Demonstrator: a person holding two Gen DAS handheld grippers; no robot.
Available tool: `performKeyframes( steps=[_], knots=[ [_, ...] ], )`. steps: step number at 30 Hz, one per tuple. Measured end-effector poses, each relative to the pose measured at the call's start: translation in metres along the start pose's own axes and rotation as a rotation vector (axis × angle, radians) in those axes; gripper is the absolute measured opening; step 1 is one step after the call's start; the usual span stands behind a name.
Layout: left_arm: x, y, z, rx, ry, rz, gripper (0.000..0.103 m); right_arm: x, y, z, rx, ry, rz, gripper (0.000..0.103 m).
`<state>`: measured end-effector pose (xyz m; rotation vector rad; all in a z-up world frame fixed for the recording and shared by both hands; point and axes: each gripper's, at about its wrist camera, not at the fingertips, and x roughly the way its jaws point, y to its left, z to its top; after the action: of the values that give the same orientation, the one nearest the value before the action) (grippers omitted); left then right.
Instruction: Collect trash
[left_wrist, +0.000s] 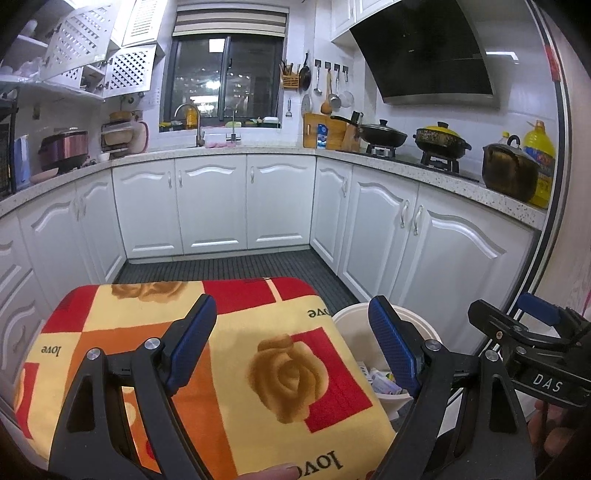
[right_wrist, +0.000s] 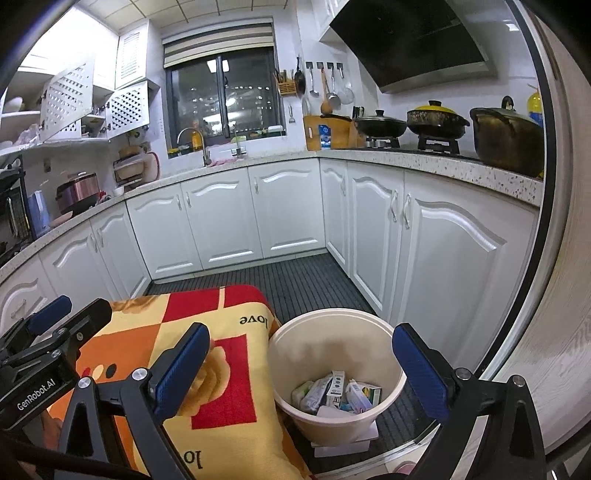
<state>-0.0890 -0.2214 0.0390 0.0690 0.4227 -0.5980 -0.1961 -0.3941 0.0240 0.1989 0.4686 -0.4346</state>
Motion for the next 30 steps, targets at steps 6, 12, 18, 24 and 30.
performKeyframes(
  steps=[6, 12, 18, 24, 30],
  knots=[
    [0.0000, -0.0027, -0.0021, 0.010, -0.004, 0.020, 0.084, -0.0007, 0.0019, -0.0005, -0.001, 0.000, -0.001, 0.098],
    [0.0009, -0.0044, -0.0041, 0.014, -0.009, 0.032, 0.084, -0.0002, 0.0023, -0.0008, -0.001, 0.002, -0.002, 0.099],
    [0.0017, -0.0035, -0.0069, 0.009, -0.010, 0.040, 0.084, 0.0007, 0.0019, 0.0002, -0.005, 0.004, -0.002, 0.099],
    [0.0041, 0.0001, -0.0082, -0.002, -0.004, 0.043, 0.084, 0.0035, 0.0037, 0.0005, -0.018, 0.008, -0.005, 0.099],
    [0.0062, 0.0010, -0.0094, 0.002, -0.001, 0.052, 0.084, 0.0050, 0.0048, -0.0003, -0.012, 0.011, 0.000, 0.099]
  ],
)
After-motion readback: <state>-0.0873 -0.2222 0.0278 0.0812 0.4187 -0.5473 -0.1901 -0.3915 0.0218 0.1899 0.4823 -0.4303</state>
